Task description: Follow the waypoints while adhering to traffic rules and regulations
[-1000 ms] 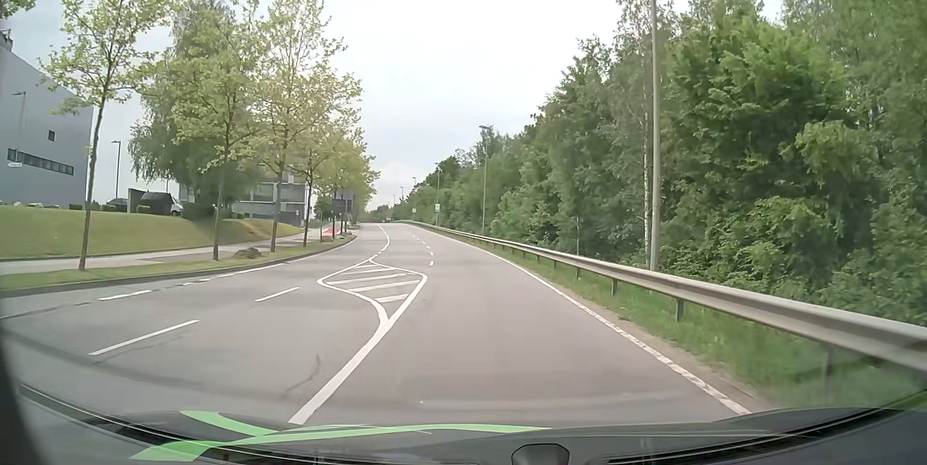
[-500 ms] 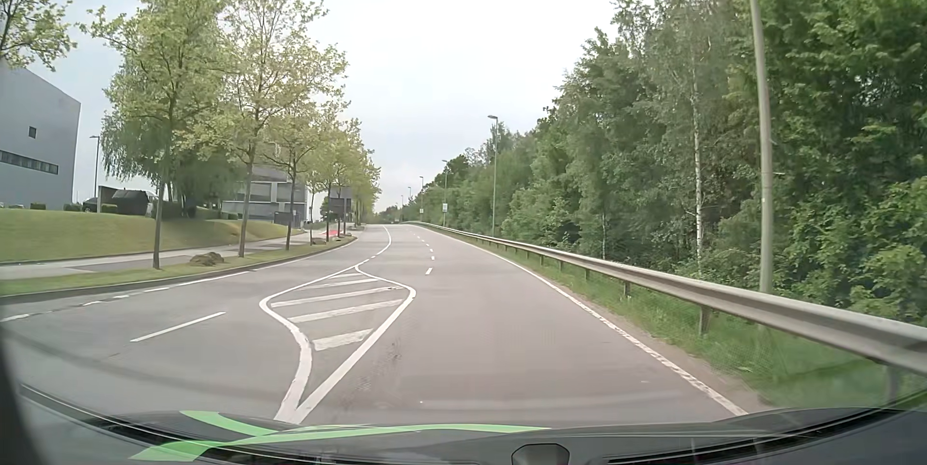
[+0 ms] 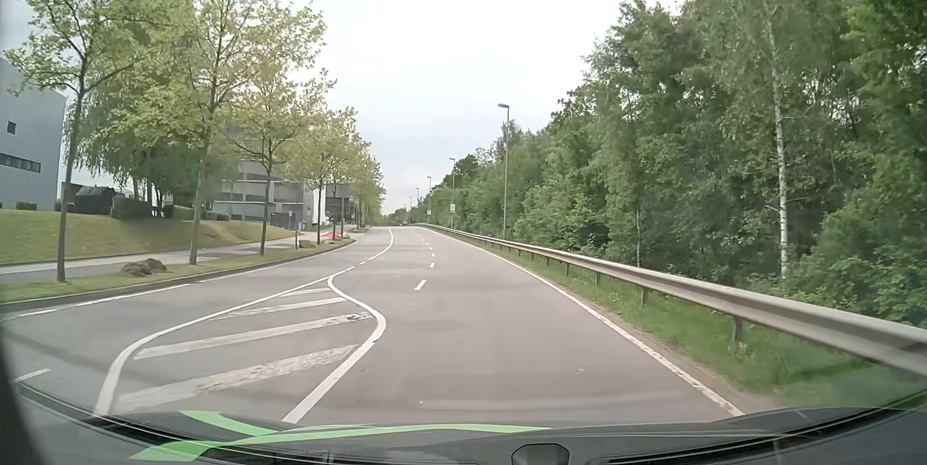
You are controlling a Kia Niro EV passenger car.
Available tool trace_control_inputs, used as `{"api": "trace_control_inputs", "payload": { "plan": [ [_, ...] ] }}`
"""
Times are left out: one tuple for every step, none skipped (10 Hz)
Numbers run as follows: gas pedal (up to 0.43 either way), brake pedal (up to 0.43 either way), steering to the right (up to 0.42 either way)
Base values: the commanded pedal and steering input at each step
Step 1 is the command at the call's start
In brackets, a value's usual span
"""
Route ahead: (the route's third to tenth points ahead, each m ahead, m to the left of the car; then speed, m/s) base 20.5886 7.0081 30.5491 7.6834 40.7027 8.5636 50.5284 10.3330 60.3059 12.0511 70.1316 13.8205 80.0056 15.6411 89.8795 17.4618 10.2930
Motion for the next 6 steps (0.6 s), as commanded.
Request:
{"api": "trace_control_inputs", "payload": {
  "plan": [
    [0.110, 0.000, -0.015],
    [0.118, 0.000, -0.014],
    [0.130, 0.000, -0.014],
    [0.138, 0.000, -0.014],
    [0.138, 0.000, -0.014],
    [0.138, 0.000, -0.014]
  ]
}}
